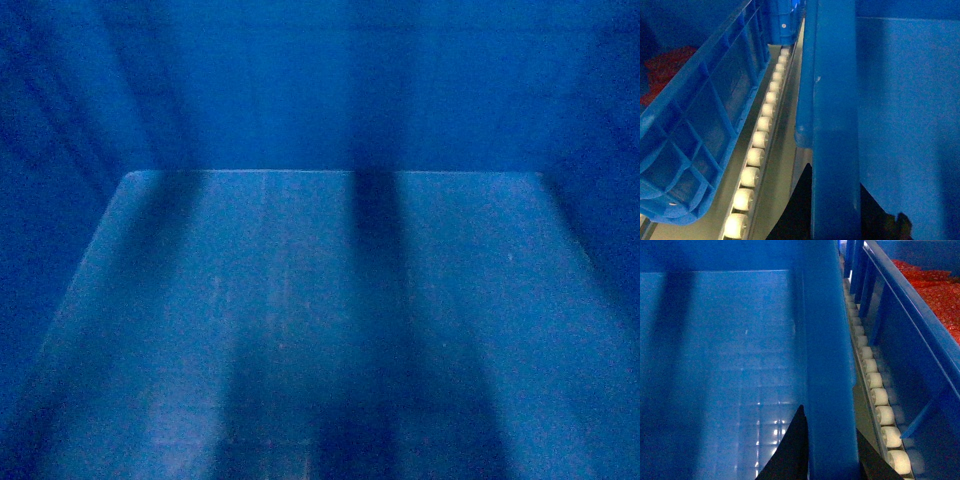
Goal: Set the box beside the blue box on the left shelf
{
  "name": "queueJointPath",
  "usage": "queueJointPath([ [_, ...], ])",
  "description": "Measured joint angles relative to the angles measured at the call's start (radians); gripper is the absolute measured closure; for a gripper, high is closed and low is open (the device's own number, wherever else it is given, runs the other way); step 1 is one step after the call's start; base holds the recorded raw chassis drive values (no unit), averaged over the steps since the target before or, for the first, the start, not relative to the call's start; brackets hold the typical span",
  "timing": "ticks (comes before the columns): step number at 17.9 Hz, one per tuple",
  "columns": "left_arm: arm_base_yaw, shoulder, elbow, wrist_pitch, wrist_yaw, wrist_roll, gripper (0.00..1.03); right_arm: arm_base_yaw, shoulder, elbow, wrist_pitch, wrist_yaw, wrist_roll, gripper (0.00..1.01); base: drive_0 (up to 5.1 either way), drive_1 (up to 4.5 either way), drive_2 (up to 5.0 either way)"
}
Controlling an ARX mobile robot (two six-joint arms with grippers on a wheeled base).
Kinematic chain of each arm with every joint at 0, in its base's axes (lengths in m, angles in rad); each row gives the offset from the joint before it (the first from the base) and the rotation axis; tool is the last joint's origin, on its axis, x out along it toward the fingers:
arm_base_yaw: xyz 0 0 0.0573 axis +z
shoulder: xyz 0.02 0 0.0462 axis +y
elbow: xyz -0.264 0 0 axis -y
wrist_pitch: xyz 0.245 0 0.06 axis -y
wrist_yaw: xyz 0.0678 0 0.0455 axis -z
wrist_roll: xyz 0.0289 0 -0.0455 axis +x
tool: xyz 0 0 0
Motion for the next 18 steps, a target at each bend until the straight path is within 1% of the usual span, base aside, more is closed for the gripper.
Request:
queueJointPath([
  [6,0.0,0.0,0.0,0.0,0.0,0.0,0.94,0.0,0.0,0.0,0.0,0.0,0.0,0.91,0.0,0.0,0.0],
  [7,0.0,0.0,-0.002,0.006,-0.007,-0.003,0.94,0.026,0.016,-0.033,0.108,0.056,-0.039,0.91,0.0,0.0,0.0],
  [8,-0.029,-0.008,-0.104,0.271,-0.113,0.117,0.94,0.088,0.047,-0.106,0.3,0.18,-0.09,0.9,0.0,0.0,0.0],
  [9,-0.044,-0.008,-0.135,0.357,-0.15,0.154,0.93,0.097,0.053,-0.112,0.361,0.239,-0.13,0.89,0.0,0.0,0.0],
  [10,-0.055,-0.005,-0.154,0.441,-0.179,0.197,0.93,0.1,0.049,-0.111,0.388,0.261,-0.156,0.89,0.0,0.0,0.0],
  [11,-0.049,0.006,-0.155,0.513,-0.182,0.227,0.92,0.098,0.043,-0.104,0.408,0.277,-0.184,0.89,0.0,0.0,0.0],
  [12,-0.034,0.025,-0.152,0.589,-0.171,0.269,0.92,0.08,0.035,-0.079,0.413,0.28,-0.202,0.88,0.0,0.0,0.0],
  [13,-0.031,0.046,-0.137,0.592,-0.158,0.267,0.92,0.061,0.022,-0.063,0.388,0.267,-0.212,0.88,0.0,0.0,0.0],
  [14,-0.031,0.071,-0.126,0.591,-0.144,0.256,0.92,0.04,0.01,-0.05,0.359,0.252,-0.222,0.88,0.0,0.0,0.0],
  [15,-0.036,0.122,-0.111,0.592,-0.131,0.227,0.92,-0.017,-0.01,-0.036,0.3,0.203,-0.226,0.88,0.0,0.0,0.0],
  [16,-0.054,0.198,-0.086,0.576,-0.114,0.184,0.92,-0.079,-0.022,-0.025,0.231,0.156,-0.225,0.88,0.0,0.0,0.0],
  [17,-0.059,0.264,-0.048,0.512,-0.095,0.133,0.92,-0.151,-0.035,-0.008,0.13,0.091,-0.214,0.88,0.0,0.0,0.0],
  [18,-0.06,0.282,-0.034,0.485,-0.085,0.116,0.92,-0.184,-0.036,0.0,0.08,0.053,-0.202,0.88,0.0,0.0,0.0],
])
